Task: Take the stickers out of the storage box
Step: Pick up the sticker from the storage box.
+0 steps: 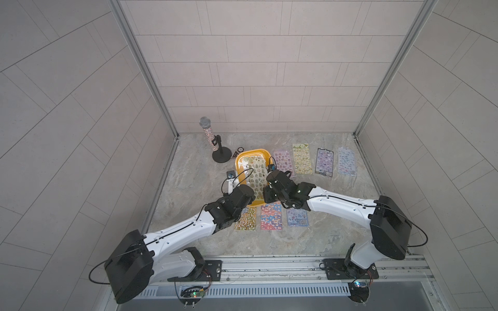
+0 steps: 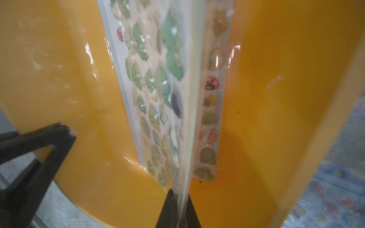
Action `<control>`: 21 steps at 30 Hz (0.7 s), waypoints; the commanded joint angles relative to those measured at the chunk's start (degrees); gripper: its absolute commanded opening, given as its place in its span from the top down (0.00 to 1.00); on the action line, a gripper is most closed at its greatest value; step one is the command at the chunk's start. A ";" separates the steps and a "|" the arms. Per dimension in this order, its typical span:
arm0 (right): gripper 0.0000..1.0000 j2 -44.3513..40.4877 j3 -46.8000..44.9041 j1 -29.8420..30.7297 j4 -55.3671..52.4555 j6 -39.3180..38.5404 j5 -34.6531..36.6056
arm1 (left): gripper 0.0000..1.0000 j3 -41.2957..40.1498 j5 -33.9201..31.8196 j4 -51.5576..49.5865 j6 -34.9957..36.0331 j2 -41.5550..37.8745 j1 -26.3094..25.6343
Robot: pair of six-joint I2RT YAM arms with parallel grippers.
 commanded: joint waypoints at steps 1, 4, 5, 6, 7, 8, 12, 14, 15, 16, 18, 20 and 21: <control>0.93 -4.75 -1.46 -0.01 -0.65 -0.43 0.08 | 1.00 0.54 -0.99 1.21 -0.51 -0.52 0.34; 0.93 -8.87 -3.24 -0.01 -0.39 -0.60 -1.63 | 1.00 0.55 -1.04 1.36 -0.48 -0.27 0.32; 0.93 -10.10 -3.94 -0.01 -0.32 -0.60 -2.24 | 1.00 0.54 -1.00 1.31 -0.46 -0.10 0.35; 0.93 -11.73 -4.81 -0.01 -0.22 -0.59 -2.81 | 1.00 0.60 -0.98 1.34 -0.51 -0.05 0.28; 0.93 -13.45 -5.60 -0.16 -0.40 -0.60 -3.69 | 1.00 0.58 -1.00 1.38 -0.45 -0.01 0.26; 0.93 -14.94 -6.17 -0.46 -1.01 -0.60 -4.41 | 1.00 0.61 -1.20 1.40 -0.49 0.05 0.31; 0.99 -21.61 -6.80 -4.27 -8.46 -0.94 -7.59 | 1.00 0.32 -2.06 1.46 -0.47 -0.20 0.28; 1.00 -24.74 -6.51 -7.69 -13.50 -2.12 -8.75 | 1.00 0.12 -2.45 1.68 -0.50 -0.37 0.32; 1.00 -26.29 -6.39 -9.97 -16.19 -2.84 -9.91 | 1.00 0.05 -2.65 1.70 -0.44 -0.44 0.26; 1.00 -27.68 -6.43 -12.97 -18.24 -3.22 -12.07 | 1.00 -0.01 -2.81 1.68 -0.38 -0.64 0.31; 1.00 -29.70 -7.21 -19.20 -20.00 -2.95 -18.76 | 1.00 -0.07 -3.04 1.53 -0.37 -1.12 0.30; 1.00 -30.98 -7.99 -25.81 -22.13 -3.05 -25.30 | 1.00 -0.26 -3.29 1.56 -0.35 -1.66 0.32; 1.00 -30.78 -7.35 -28.98 -25.47 -3.97 -26.18 | 1.00 -0.34 -3.39 1.52 -0.45 -1.89 0.33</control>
